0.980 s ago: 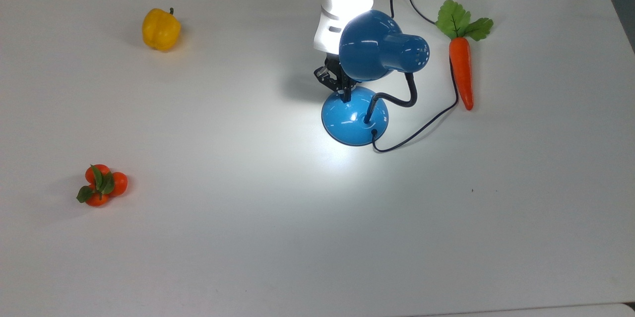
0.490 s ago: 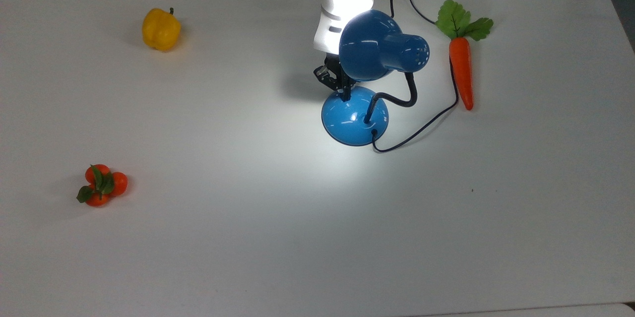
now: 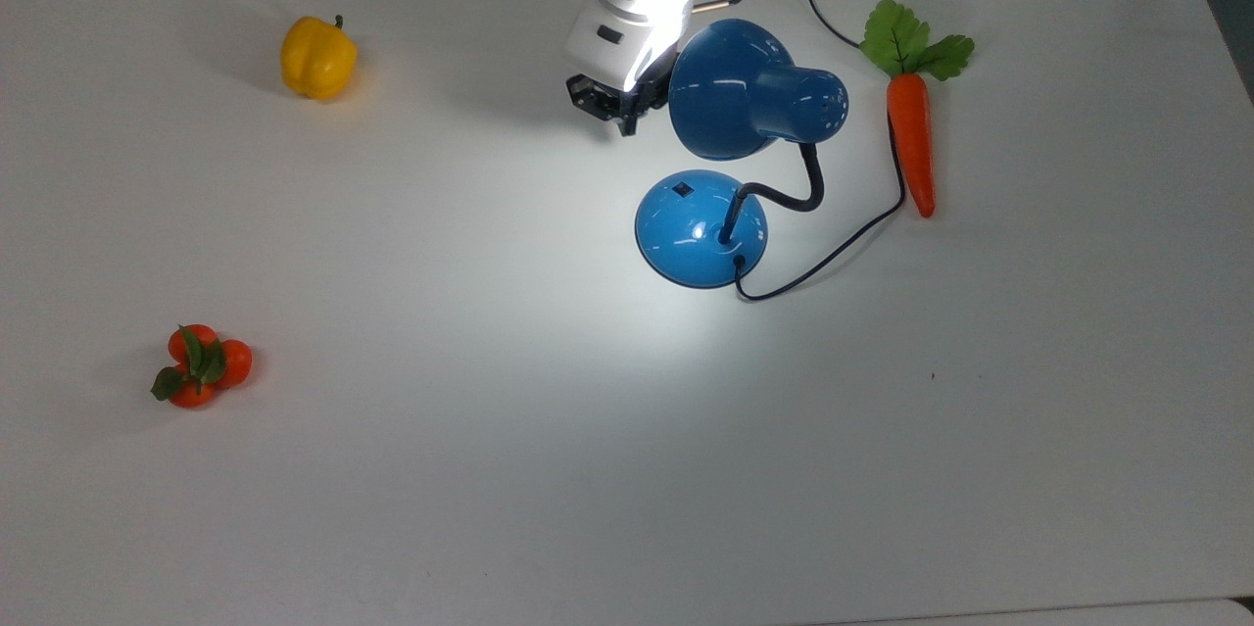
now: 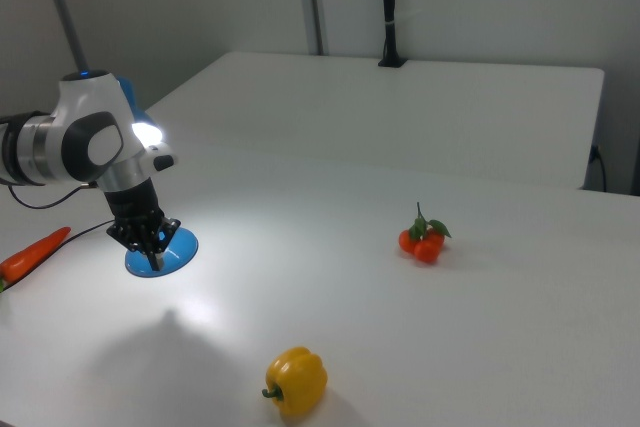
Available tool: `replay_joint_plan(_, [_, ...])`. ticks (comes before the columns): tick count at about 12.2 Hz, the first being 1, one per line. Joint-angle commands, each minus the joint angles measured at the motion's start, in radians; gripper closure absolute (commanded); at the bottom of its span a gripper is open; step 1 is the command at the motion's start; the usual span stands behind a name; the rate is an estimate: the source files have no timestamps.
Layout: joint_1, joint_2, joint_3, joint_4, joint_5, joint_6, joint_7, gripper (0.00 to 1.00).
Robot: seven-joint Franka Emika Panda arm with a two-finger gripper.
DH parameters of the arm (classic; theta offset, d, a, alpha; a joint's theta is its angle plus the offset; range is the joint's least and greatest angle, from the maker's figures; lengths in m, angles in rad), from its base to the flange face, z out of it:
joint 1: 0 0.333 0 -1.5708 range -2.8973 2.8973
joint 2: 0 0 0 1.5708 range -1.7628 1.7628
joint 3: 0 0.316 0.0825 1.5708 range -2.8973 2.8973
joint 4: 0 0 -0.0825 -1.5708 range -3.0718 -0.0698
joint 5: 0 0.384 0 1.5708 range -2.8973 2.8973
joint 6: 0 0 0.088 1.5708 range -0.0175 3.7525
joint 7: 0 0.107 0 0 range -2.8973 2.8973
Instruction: Turn on desk lamp
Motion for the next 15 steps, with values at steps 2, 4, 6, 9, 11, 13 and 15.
replay_joint_plan(2, [-0.094,-0.067,0.001,0.017,-0.077,-0.181,0.156,1.00])
replay_joint_plan(4, [-0.141,-0.093,-0.001,0.103,-0.076,-0.274,0.155,1.00])
replay_joint_plan(6, [-0.152,-0.089,-0.001,0.232,-0.068,-0.397,0.146,1.00])
replay_joint_plan(9, [-0.155,-0.095,-0.004,0.328,-0.060,-0.441,0.146,1.00])
replay_joint_plan(11, [-0.155,-0.098,-0.007,0.407,-0.047,-0.523,0.149,1.00])
replay_joint_plan(13, [-0.159,-0.095,-0.010,0.478,0.004,-0.598,0.147,0.97])
replay_joint_plan(15, [-0.175,-0.099,-0.010,0.500,0.010,-0.635,0.144,0.83])
